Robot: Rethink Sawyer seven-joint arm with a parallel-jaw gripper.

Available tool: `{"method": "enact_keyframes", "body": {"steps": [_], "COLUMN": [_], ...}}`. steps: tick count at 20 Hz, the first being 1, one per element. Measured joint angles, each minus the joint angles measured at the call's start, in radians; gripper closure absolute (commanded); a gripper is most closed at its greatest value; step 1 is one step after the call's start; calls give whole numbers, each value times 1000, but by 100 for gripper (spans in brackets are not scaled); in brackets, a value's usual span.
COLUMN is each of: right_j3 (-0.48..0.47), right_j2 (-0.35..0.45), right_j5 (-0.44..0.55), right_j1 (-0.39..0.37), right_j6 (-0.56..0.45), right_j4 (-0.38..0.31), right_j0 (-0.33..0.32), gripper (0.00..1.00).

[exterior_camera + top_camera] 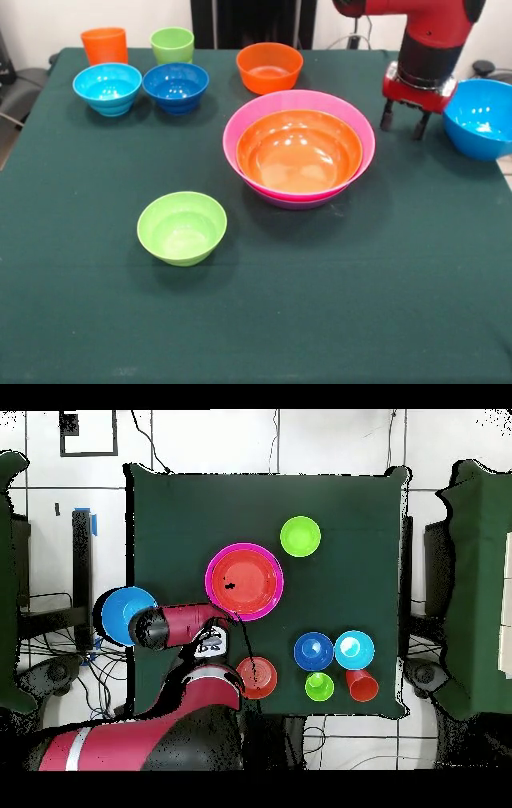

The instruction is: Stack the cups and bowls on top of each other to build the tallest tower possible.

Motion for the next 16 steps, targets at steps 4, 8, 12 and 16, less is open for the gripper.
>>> {"method": "enact_keyframes", "body": {"steps": [4, 8, 12, 16], "right_j3": [92, 198, 268, 280], "right_j2": [150, 330, 474, 530], "right_j5": [47, 80, 80, 80], "right_j1": [-79, -148, -180, -186], "right_j6": [-10, -24, -26, -26], "right_j4": [-23, -26, -33, -65], "right_j0": [-177, -422, -629, -688], "gripper": [0, 0, 0, 0]}}
